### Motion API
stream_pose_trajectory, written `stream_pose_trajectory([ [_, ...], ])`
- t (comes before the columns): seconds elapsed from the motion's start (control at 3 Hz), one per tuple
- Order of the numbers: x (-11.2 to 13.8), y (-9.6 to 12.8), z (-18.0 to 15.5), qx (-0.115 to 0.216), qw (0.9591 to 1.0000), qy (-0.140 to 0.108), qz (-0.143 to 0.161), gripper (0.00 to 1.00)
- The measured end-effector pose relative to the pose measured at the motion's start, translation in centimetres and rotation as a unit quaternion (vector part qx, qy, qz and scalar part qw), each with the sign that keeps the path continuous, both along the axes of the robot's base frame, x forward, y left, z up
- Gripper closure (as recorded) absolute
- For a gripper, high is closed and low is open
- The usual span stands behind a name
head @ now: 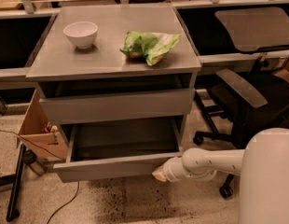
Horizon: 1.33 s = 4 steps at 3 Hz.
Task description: Close middle drawer
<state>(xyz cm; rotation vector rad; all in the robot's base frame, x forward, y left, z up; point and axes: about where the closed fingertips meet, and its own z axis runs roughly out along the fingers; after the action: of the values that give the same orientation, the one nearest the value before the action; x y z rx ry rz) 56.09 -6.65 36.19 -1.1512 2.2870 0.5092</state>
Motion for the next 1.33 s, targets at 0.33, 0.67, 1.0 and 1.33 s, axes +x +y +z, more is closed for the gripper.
stream_pose_trajectory([
  [0.33, -0.1, 0.0, 0.0, 0.000, 1.0000, 0.000, 0.000, 1.00],
  [0.67, 2.9, 0.3, 0.2, 0.002, 0.9995, -0.023, -0.019, 1.00],
  [1.0, 5.9, 0.6, 0.6, 0.003, 0.9980, -0.049, -0.040, 1.00],
  [1.33, 8.7, 1.6, -4.3, -0.030, 0.9983, -0.050, 0.000, 1.00],
])
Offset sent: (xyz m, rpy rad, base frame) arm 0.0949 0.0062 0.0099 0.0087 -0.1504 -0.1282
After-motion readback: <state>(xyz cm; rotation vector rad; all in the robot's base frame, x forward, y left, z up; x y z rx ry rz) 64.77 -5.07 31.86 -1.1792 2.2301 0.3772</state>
